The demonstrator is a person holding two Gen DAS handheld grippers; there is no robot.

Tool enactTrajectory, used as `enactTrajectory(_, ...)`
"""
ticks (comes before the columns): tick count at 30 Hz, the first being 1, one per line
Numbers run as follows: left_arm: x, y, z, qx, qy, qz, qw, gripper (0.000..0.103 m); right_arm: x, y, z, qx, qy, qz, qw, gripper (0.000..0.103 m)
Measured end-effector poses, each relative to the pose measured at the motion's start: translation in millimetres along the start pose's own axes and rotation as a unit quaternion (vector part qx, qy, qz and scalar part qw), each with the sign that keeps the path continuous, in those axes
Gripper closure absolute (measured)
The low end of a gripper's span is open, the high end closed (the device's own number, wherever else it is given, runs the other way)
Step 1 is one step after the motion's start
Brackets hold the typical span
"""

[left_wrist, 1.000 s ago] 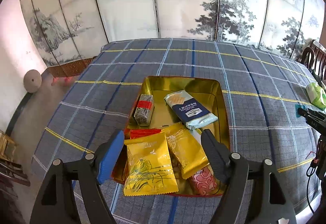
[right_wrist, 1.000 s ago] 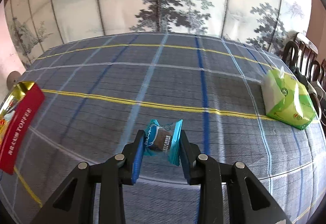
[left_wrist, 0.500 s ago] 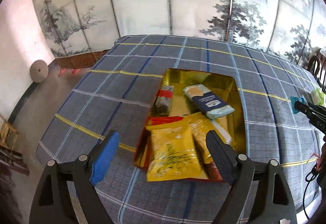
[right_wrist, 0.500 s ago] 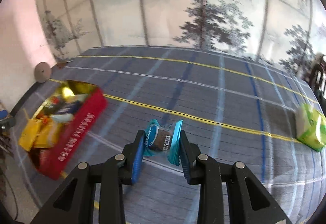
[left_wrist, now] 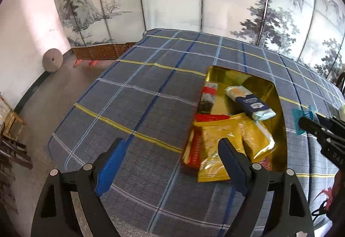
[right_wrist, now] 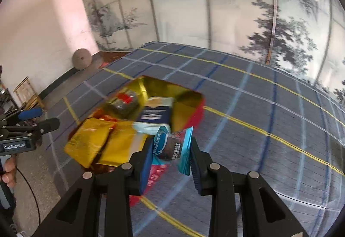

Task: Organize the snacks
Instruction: 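Carry the teal candy into the gold tin and open the right tool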

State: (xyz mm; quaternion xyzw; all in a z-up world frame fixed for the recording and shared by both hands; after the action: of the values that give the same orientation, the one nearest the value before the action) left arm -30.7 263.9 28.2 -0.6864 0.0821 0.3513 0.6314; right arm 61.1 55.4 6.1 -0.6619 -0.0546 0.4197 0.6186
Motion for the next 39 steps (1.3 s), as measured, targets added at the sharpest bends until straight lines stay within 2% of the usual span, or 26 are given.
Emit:
enactTrajectory(8, 2.0, 5.4, 12.8, -0.008, -0.007, 0.008, 0.9999, 0.018, 20.7, 1.2, 29.1, -0.018, -0.017, 0.017, 1.0, 0.071)
enactTrajectory(28, 4.3, 10.4, 34.6, -0.014, -0.029, 0.018, 0.9993, 0.018, 60.5, 5.2, 37.8, -0.013, -0.003, 0.047, 0.999, 0.07)
enactTrajectory(34, 4.8, 12.1, 34.1, -0.016, -0.028, 0.021, 0.9992, 0.018, 63.3, 6.2, 33.5, 0.004, 0.0, 0.05, 0.999, 0.066)
enactTrajectory(39, 4.9, 13.9, 31.8, -0.014, -0.026, 0.024, 0.9993, 0.018, 63.4, 6.3, 33.3, 0.005, 0.002, 0.05, 0.999, 0.058)
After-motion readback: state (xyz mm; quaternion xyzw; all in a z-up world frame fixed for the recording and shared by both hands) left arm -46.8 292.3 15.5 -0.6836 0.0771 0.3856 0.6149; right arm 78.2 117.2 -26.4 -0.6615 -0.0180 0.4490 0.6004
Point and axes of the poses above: each gripper's, at about its wrist camera, not at the fingertips, and x roughly the way its jaws point, z to its left, y to its underside, the point moved 1 cm from there along x, roughly the way its jaws point, and after that the axes turned 14 degrees about -z, right-handed, at the moved point
